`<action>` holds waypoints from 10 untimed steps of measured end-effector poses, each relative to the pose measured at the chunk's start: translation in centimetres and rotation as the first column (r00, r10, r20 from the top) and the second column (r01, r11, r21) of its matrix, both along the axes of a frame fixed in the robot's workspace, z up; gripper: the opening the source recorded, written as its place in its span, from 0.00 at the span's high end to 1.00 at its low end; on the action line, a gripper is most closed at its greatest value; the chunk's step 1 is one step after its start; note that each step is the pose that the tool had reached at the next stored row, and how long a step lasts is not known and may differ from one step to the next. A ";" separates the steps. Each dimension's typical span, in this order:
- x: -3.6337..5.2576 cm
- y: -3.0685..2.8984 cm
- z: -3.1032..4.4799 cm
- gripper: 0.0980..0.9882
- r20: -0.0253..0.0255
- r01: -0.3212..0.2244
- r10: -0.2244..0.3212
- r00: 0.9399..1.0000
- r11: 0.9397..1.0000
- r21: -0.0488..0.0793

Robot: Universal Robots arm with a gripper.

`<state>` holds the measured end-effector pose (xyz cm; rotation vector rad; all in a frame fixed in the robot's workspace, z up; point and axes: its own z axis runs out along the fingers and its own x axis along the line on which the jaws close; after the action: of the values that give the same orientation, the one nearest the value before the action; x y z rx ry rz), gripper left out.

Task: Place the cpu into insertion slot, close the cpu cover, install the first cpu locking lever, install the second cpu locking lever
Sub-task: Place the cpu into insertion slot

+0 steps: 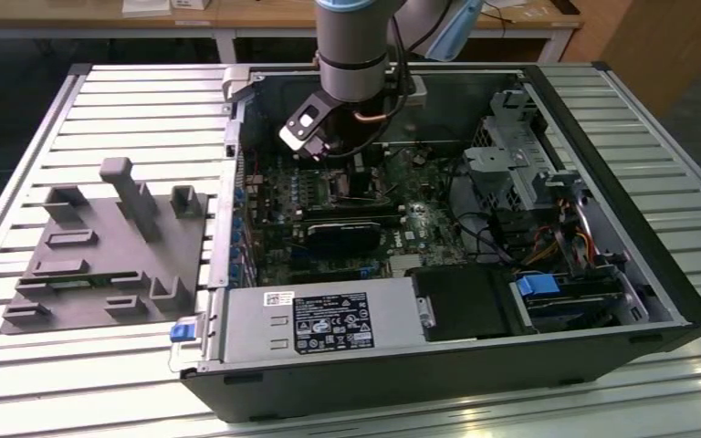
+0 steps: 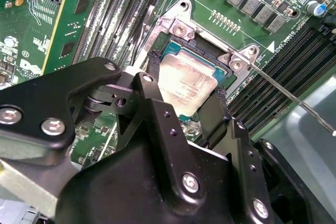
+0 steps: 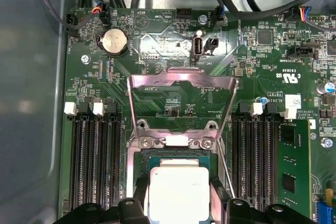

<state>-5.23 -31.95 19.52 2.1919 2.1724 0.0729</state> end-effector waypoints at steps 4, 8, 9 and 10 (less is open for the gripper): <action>0.00 0.11 -0.05 0.50 0.000 0.002 -0.002 1.000 1.000 0.000; 0.00 0.16 -0.12 0.50 0.000 0.003 -0.003 1.000 1.000 0.000; 0.00 0.17 -0.13 0.50 0.000 0.003 -0.003 1.000 1.000 0.000; 0.01 0.17 -0.15 0.50 0.000 0.003 -0.003 1.000 1.000 0.000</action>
<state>-5.22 -31.79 19.37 2.1954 2.1688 0.0724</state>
